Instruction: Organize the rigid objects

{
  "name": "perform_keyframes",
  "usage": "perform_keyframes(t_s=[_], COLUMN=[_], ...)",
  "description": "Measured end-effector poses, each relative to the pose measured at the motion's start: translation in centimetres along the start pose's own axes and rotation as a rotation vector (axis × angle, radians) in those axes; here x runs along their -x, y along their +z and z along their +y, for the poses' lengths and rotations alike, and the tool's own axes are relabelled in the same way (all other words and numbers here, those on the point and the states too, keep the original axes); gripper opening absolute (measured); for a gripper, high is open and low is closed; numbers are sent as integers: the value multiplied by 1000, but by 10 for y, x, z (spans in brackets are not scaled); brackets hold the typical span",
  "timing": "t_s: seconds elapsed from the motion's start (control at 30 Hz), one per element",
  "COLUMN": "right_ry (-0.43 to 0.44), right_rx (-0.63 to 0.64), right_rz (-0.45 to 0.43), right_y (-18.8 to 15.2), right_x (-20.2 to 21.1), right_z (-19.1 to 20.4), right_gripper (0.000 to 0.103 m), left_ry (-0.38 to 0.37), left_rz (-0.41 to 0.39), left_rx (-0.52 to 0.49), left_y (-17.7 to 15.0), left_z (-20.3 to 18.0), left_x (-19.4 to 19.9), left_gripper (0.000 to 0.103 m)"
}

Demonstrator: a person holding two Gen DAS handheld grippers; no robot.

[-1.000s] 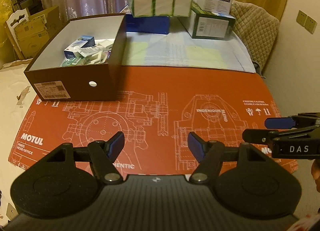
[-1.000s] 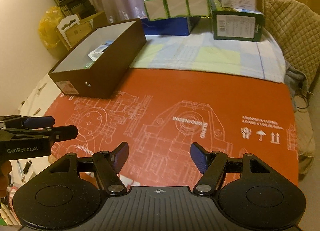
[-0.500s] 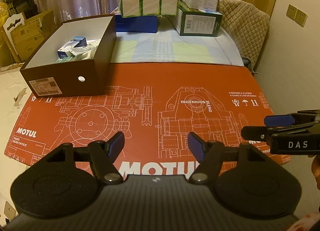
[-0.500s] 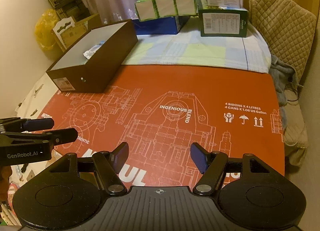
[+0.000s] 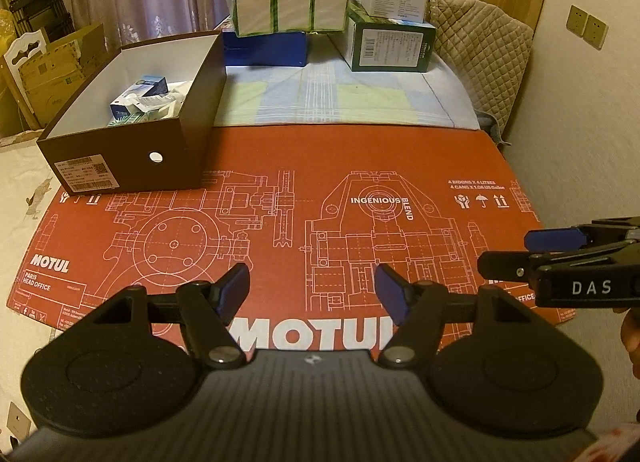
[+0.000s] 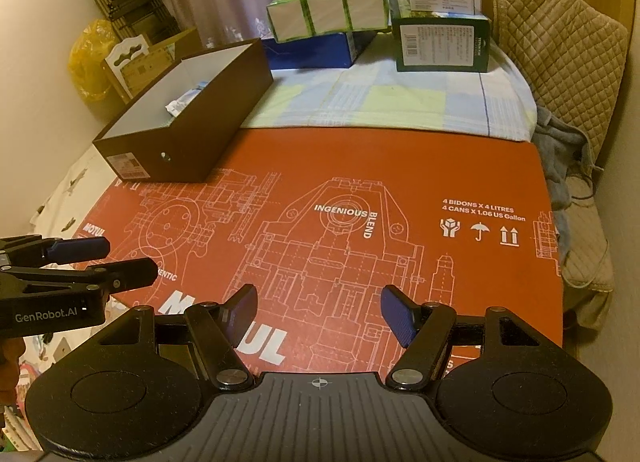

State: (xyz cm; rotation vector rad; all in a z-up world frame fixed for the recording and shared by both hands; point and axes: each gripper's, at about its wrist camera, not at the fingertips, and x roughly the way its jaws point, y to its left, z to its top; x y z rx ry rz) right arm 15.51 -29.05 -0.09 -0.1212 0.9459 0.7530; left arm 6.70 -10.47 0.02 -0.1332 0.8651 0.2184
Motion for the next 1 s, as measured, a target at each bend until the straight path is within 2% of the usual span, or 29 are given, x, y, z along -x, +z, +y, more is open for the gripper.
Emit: perform_keyframes(t_s=[1.0], right_ry=[1], right_rx=[9], right_rz=[9], right_y=[-4], right_x=[-2], right_z=[11], right_gripper=[65], left_ry=[-3], left_rz=[-1], left_rx=[5], left_y=[-1], left_z=[4], left_x=[2], left_gripper=[66])
